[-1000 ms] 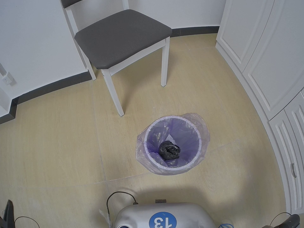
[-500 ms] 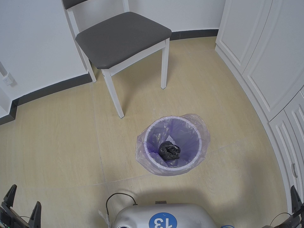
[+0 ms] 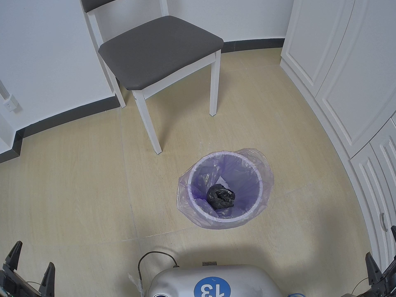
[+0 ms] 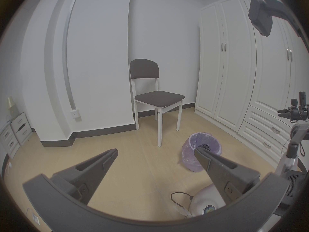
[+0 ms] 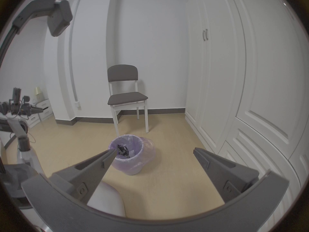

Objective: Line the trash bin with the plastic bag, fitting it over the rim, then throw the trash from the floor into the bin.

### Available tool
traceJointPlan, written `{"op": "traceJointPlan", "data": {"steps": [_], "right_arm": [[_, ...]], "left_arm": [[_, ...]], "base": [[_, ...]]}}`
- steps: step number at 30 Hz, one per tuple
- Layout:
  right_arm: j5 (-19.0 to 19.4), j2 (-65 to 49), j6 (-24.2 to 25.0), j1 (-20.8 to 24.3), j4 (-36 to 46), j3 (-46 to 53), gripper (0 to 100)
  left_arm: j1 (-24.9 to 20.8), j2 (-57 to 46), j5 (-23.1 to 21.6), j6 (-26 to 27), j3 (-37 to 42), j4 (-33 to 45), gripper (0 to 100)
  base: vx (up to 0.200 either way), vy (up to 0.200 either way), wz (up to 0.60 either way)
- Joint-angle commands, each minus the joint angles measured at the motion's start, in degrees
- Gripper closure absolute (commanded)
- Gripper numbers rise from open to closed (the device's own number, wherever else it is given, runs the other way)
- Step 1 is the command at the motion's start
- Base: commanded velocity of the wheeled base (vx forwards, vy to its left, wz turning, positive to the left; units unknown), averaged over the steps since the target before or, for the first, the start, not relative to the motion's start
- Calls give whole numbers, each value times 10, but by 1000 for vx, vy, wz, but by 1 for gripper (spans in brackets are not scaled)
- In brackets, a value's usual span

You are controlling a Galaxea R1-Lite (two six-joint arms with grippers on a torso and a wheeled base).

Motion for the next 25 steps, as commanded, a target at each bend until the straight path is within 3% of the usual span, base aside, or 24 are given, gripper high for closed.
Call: {"op": "traceJointPlan", "data": {"steps": [1,4,7,9,12,16,19,25], "right_arm": [[-54,-5,-46,0,6,10,0],[-58,-4,-26,-1,10,10,0],[-123,-4,44,-2,43,9,0],[-132,-4,69,-2,60,5,0],[-131,-4,60,-2,54,6,0],[-137,-4,82,-2,42,10,0],[-131,-4,60,-2,45,9,0],[-133,-4,62,-2,43,10,0]], "left_arm": [[0,-8,34,-2,10,17,0],[0,-8,38,-8,10,18,0],[0,-8,39,-20,10,19,0],[0,-7,48,-31,10,18,0],[0,-8,66,-42,10,17,0],[0,-8,64,-30,10,18,0],[0,-8,63,-29,10,18,0],[0,-8,63,-29,10,18,0]], "base": [[0,0,0],[0,0,0],[0,0,0],[0,0,0],[0,0,0],[0,0,0],[0,0,0],[0,0,0]]}}
